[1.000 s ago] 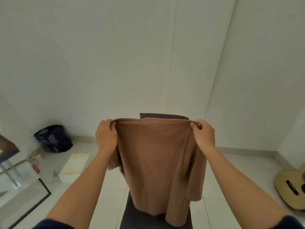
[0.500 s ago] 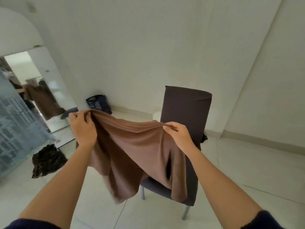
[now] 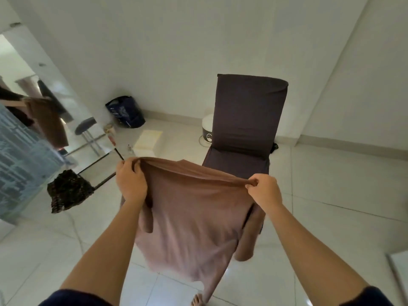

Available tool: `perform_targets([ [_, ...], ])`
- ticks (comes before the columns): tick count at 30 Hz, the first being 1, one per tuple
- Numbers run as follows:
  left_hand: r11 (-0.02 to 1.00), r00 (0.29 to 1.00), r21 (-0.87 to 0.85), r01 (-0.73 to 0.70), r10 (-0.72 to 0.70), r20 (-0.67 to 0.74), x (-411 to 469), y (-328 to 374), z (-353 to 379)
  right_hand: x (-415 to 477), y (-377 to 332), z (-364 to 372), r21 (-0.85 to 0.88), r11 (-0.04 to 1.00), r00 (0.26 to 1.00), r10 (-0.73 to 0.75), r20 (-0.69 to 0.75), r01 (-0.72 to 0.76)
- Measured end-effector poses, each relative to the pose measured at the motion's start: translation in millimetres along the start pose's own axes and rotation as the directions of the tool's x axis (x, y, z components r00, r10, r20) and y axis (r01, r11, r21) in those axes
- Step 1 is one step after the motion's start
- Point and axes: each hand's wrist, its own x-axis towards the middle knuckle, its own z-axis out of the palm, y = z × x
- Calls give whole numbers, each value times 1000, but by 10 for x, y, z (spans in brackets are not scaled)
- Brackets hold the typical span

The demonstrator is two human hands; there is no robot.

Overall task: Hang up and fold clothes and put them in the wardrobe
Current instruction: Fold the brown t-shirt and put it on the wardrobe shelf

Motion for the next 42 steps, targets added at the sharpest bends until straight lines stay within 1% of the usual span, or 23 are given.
perform_targets([
  [3, 998, 996, 64, -8, 2, 86, -136, -171, 345, 1, 371, 80, -134, 972, 978, 183, -96, -195],
  [5, 985, 993, 171, -20, 0, 121, -186, -236, 596, 49, 578, 158, -219, 920, 941, 294, -169, -326],
  [6, 974, 990, 226, -15, -18, 143, -189, -269, 752, 91, 691, 208, -220, 897, 916, 341, -211, -384],
  [8, 968, 983, 249, 33, -77, 168, -200, -324, 964, 178, 871, 276, -110, 872, 862, 440, -250, -477],
  [10, 980, 968, 173, 104, -139, 208, -172, -377, 1219, 318, 1008, 385, 82, 845, 811, 531, -245, -529],
  [12, 975, 937, 87, 206, -222, 269, -115, -410, 1484, 481, 1043, 517, 288, 771, 738, 632, -237, -568],
  [14, 968, 915, 54, 245, -250, 316, -2, -428, 1737, 677, 1016, 642, 461, 687, 661, 708, -249, -562],
  [15, 968, 910, 45, 247, -248, 333, 85, -441, 1894, 810, 1012, 705, 519, 663, 640, 724, -259, -540],
  [17, 970, 902, 12, 244, -232, 364, 232, -466, 2138, 1025, 972, 769, 546, 670, 631, 717, -297, -504],
  [20, 974, 889, 15, 225, -211, 407, 456, -468, 2510, 1387, 998, 893, 608, 637, 563, 750, -346, -475],
  [23, 978, 887, 2, 206, -188, 422, 641, -420, 2823, 1704, 1033, 967, 608, 637, 519, 760, -391, -474],
  [24, 977, 885, 7, 212, -195, 423, 695, -423, 2924, 1809, 1081, 978, 604, 642, 515, 757, -402, -472],
  [25, 975, 881, 24, 221, -210, 424, 806, -413, 3120, 2012, 1129, 1001, 606, 642, 496, 760, -420, -470],
  [27, 979, 880, 44, 200, -199, 432, 940, -411, 3371, 2267, 1180, 979, 594, 658, 481, 749, -456, -463],
  [29, 980, 876, 20, 196, -184, 445, 1090, -387, 3695, 2624, 1318, 1020, 585, 672, 474, 738, -480, -454],
  [31, 979, 869, 8, 203, -184, 460, 1238, -356, 4029, 2974, 1435, 1078, 570, 681, 481, 731, -484, -460],
  [34, 985, 857, 53, 165, -170, 487, 1403, -401, 4564, 3406, 1648, 1248, 573, 666, 453, 745, -490, -478],
  [36, 978, 843, 103, 180, -207, 496, 1469, -502, 4963, 3716, 1827, 1442, 583, 647, 446, 762, -471, -490],
  [38, 970, 836, 144, 197, -243, 491, 1498, -604, 5189, 3886, 1953, 1585, 589, 632, 440, 775, -455, -504],
  [39, 967, 832, 168, 191, -250, 496, 1507, -678, 5304, 3958, 2031, 1659, 583, 629, 441, 777, -450, -514],
  [42, 957, 816, 217, 191, -278, 507, 1529, -898, 5602, 4121, 2260, 1839, 519, 650, 483, 760, -435, -554],
])
